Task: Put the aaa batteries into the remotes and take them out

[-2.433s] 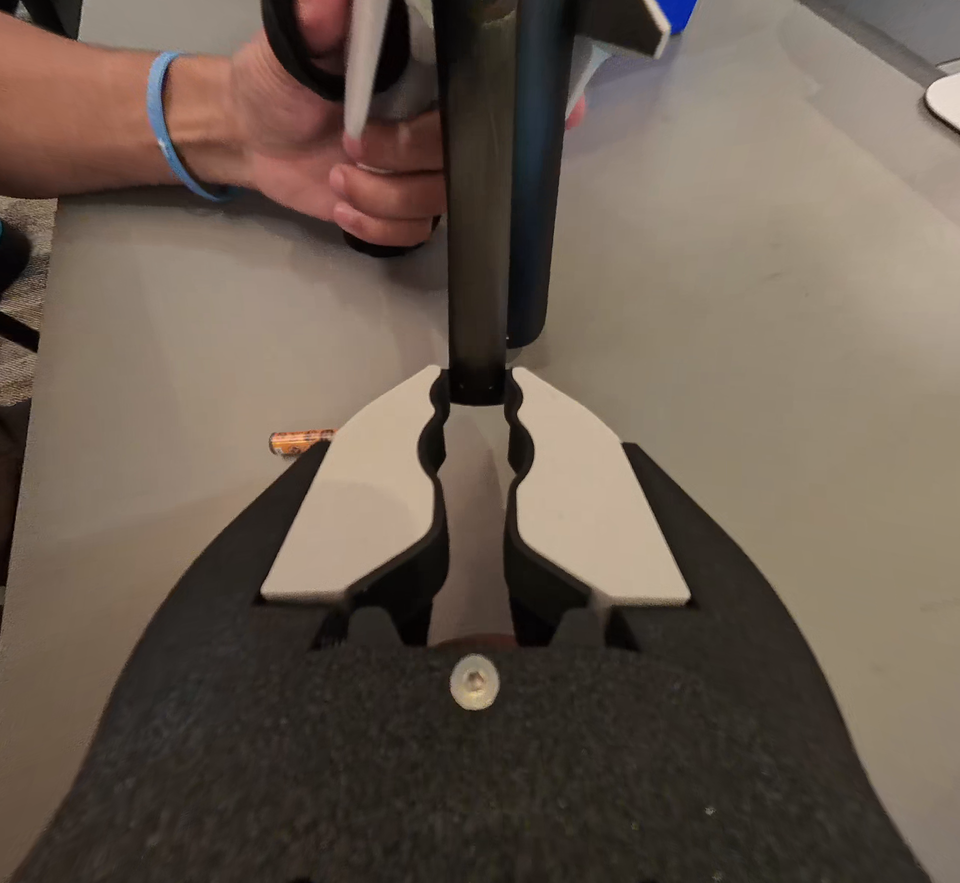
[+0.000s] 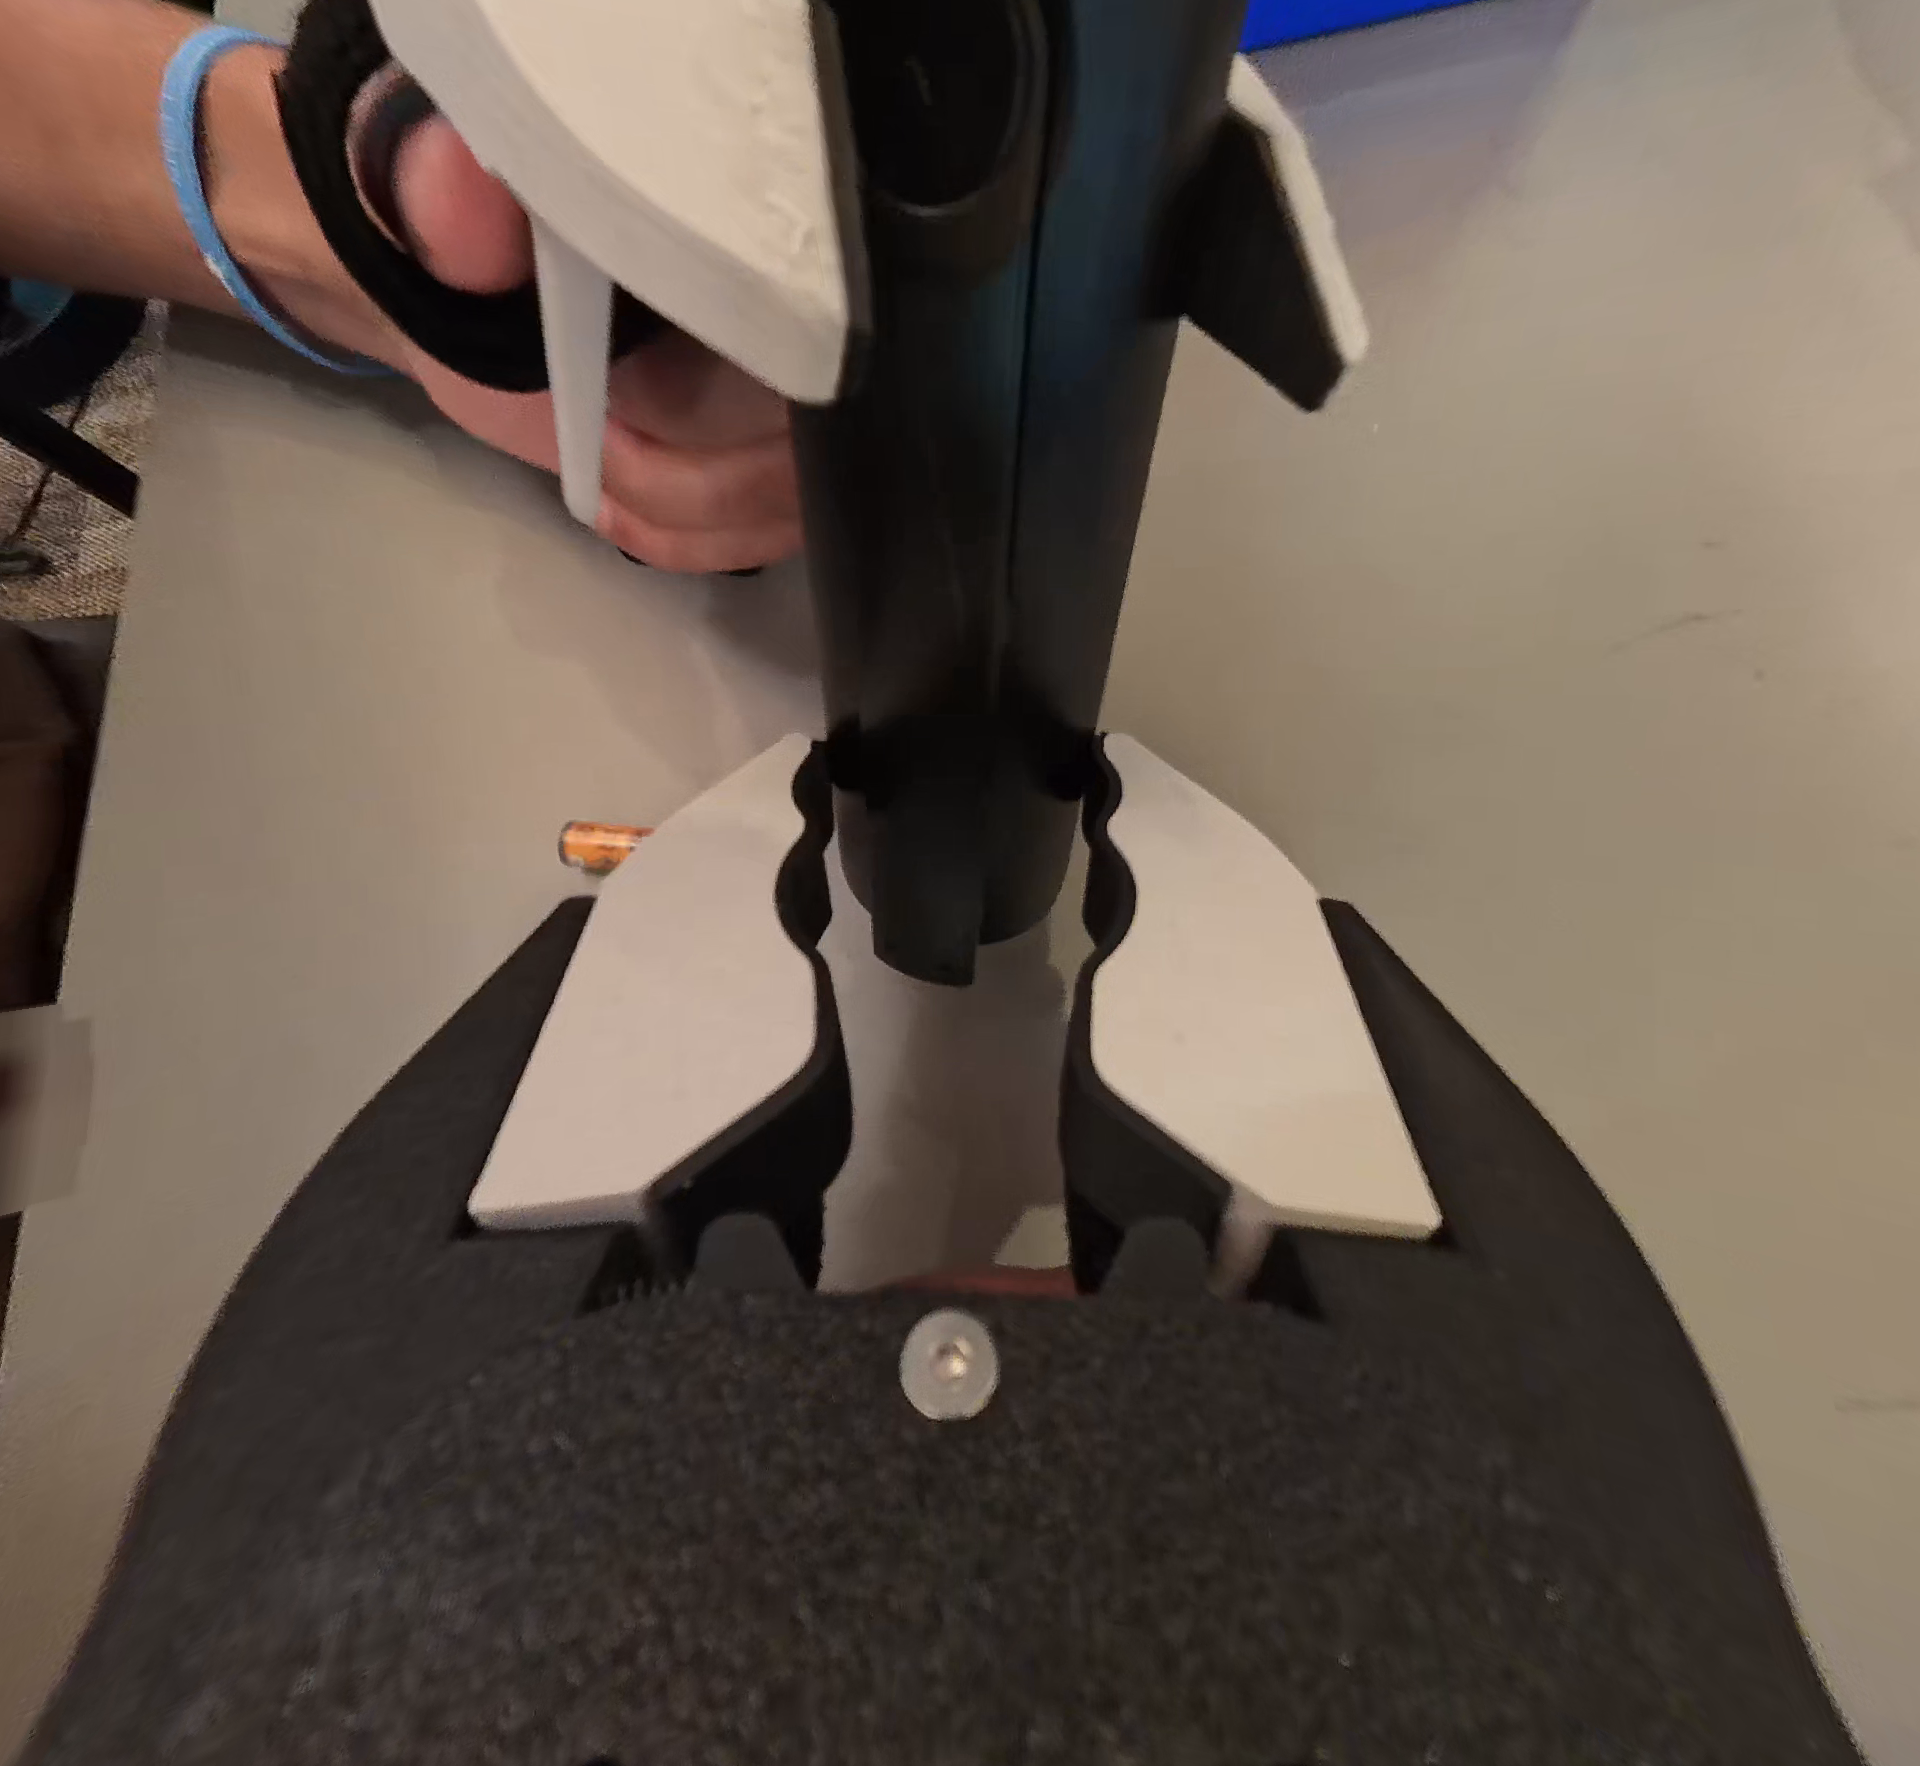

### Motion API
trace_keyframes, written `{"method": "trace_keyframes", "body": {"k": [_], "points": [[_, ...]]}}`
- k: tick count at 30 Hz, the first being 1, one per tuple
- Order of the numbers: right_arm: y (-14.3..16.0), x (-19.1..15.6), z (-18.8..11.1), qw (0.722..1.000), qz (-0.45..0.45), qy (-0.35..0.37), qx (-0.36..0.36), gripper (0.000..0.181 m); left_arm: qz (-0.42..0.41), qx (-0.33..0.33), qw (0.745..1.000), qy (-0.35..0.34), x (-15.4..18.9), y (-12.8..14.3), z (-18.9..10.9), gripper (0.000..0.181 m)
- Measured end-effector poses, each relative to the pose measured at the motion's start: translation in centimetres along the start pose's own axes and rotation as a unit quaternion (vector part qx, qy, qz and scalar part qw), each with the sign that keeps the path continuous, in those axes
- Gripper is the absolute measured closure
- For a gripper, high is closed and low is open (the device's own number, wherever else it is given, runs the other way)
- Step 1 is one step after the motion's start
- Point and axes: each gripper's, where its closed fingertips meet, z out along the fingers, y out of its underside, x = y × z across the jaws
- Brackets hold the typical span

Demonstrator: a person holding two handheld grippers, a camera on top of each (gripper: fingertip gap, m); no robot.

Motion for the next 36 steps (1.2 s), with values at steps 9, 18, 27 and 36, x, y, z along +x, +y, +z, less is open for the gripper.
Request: {"method": "trace_keyframes", "body": {"k": [9, 18, 27, 36], "points": [[0.1, -3.2, -1.2, 0.984, -0.001, -0.178, 0.026, 0.135, 0.094, -0.139, 0.978, 0.121, 2.9, 2.9, -0.6, 0.107], [-1.0, -3.0, -2.7, 0.975, -0.007, -0.224, 0.01, 0.135, 0.142, -0.15, 0.97, 0.125, 3.3, 2.4, 0.3, 0.121], [-4.1, 1.4, -9.7, 0.961, 0.092, -0.044, 0.256, 0.133, 0.111, 0.051, 0.981, 0.152, 3.7, -3.7, -1.4, 0.121], [-5.5, 0.0, -8.6, 0.949, 0.08, -0.019, 0.303, 0.139, 0.078, 0.089, 0.979, 0.163, 3.6, -3.7, -1.5, 0.121]]}}
